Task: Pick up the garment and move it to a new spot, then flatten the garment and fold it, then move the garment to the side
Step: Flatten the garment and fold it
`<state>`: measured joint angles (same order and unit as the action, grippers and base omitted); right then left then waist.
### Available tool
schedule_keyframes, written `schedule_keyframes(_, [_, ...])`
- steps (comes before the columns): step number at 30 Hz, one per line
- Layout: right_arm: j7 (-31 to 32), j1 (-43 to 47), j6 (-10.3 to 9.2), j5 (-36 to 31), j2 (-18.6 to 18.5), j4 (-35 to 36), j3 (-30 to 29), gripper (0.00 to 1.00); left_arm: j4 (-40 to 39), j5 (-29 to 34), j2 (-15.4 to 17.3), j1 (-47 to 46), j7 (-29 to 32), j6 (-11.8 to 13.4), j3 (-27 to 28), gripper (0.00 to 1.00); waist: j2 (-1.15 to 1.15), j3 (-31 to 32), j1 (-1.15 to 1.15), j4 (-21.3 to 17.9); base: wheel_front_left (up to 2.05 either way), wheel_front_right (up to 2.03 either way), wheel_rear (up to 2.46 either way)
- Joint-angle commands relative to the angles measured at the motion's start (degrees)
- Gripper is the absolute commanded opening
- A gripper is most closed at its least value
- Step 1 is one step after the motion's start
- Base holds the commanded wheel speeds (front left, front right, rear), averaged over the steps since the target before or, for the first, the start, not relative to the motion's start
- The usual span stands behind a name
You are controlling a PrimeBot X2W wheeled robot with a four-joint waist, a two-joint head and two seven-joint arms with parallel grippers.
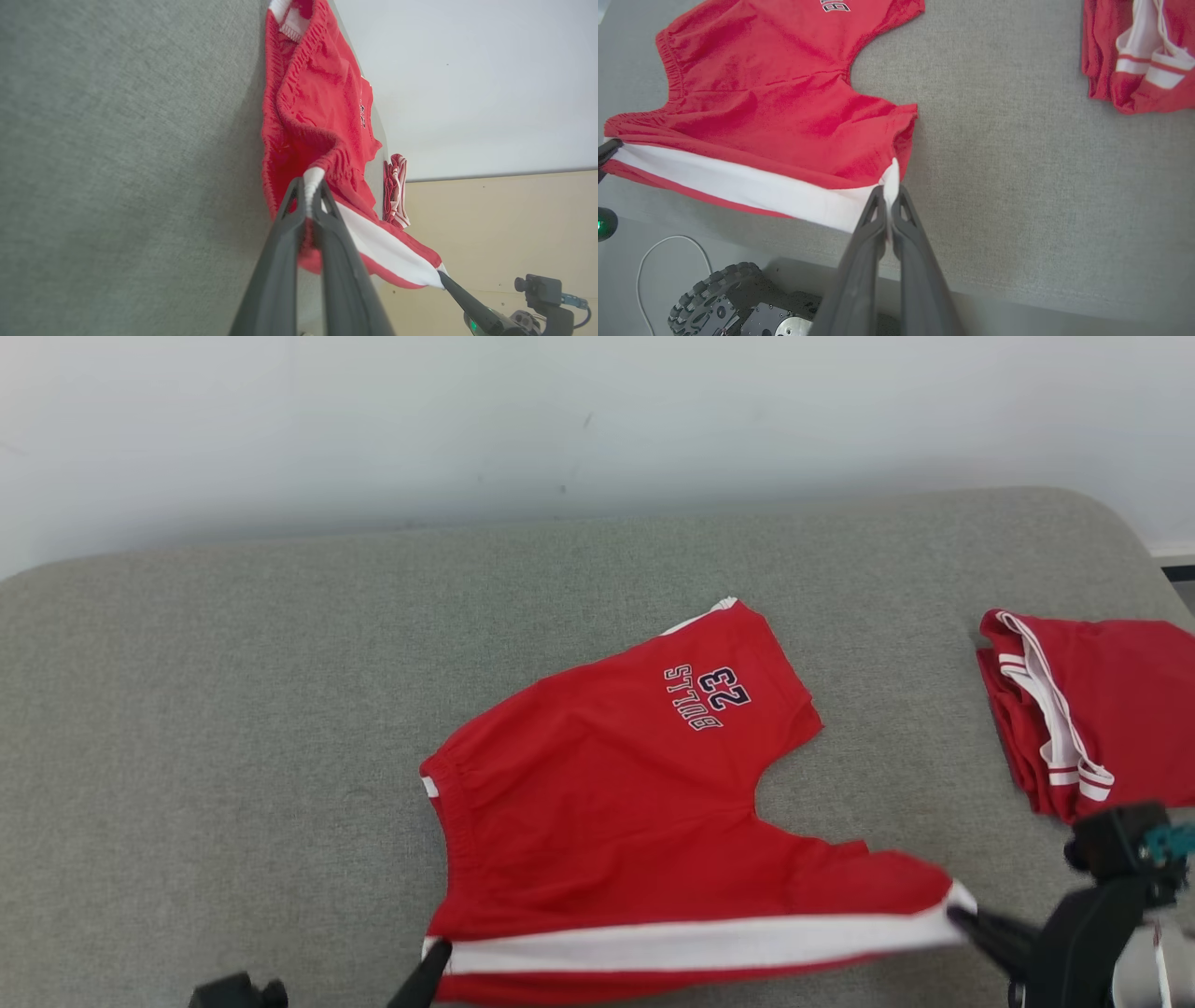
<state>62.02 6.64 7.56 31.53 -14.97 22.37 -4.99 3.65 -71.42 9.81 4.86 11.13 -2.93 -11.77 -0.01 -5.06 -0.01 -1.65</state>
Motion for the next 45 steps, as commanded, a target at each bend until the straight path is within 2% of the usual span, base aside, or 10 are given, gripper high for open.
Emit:
schedule_keyframes(1, [-1.71,-3.95,-0.18,-0.76,-1.19,-1.43,0.75,0.0,-0.76,0.04,-0.5,-2.28,-0.16,0.19,-0.02,0.0,0.01,-0.53,0.01,0.31,0.0,0.0,0.0])
schedule_keyframes(9, [-10.24,-21.46,-0.17,-2.3,-5.02,-14.24,6.89,0.0,0.41,-0.28,-3.12,-11.71,-0.15,0.33,-0.8,0.0,0.01,-4.3,0.01,2.5,0.0,0.0,0.0])
schedule_keyframes(19, [-20.55,-39.39,-0.17,-3.73,-5.5,-31.82,12.52,0.0,7.66,0.57,-5.78,-24.08,-4.06,2.84,-0.99,0.0,0.01,-10.51,0.01,5.82,0.0,0.0,0.0])
schedule_keyframes(25, [-29.7,-49.26,-0.17,-6.37,-5.3,-43.15,14.9,0.0,12.72,0.45,-6.63,-31.01,-8.39,2.24,-2.12,0.0,0.01,-14.4,0.01,8.12,0.0,0.0,0.0])
schedule_keyframes(35, [-38.22,-57.28,-0.17,-8.08,-4.7,-54.94,18.04,0.0,17.28,-3.46,-6.86,-36.65,-12.31,0.07,-5.54,0.02,0.01,-16.96,0.01,9.81,0.0,0.0,0.0])
schedule_keyframes(36, [-39.03,-57.94,-0.17,-8.01,-4.69,-55.79,18.39,0.0,17.55,-4.23,-6.87,-36.84,-12.67,-0.17,-5.99,0.37,0.01,-17.01,0.01,9.86,0.0,0.0,0.0])
schedule_keyframes(38, [-40.14,-58.79,-0.17,-7.6,-4.58,-57.52,18.94,0.0,18.15,-4.97,-6.86,-37.43,-12.94,-0.71,-6.93,0.98,0.01,-16.97,0.01,9.94,0.0,0.0,0.0])
schedule_keyframes(39, [-40.66,-59.16,-0.17,-7.56,-4.48,-58.32,19.43,0.28,18.5,-5.29,-6.87,-37.64,-13.1,-0.77,-7.28,1.0,0.01,-16.91,0.01,9.96,0.0,0.0,0.0])
schedule_keyframes(40, [-41.28,-59.6,-0.17,-7.49,-4.4,-59.02,19.76,1.0,18.83,-5.32,-6.87,-37.77,-13.37,-1.0,-7.49,1.0,0.01,-16.81,0.01,9.95,0.0,0.0,0.0])
schedule_keyframes(45, [-44.11,-60.5,-0.17,-5.93,-3.91,-62.01,20.93,1.0,19.86,-3.69,-6.76,-38.58,-17.13,-2.36,-7.38,1.0,0.01,-15.49,0.01,9.86,0.0,0.0,0.0])
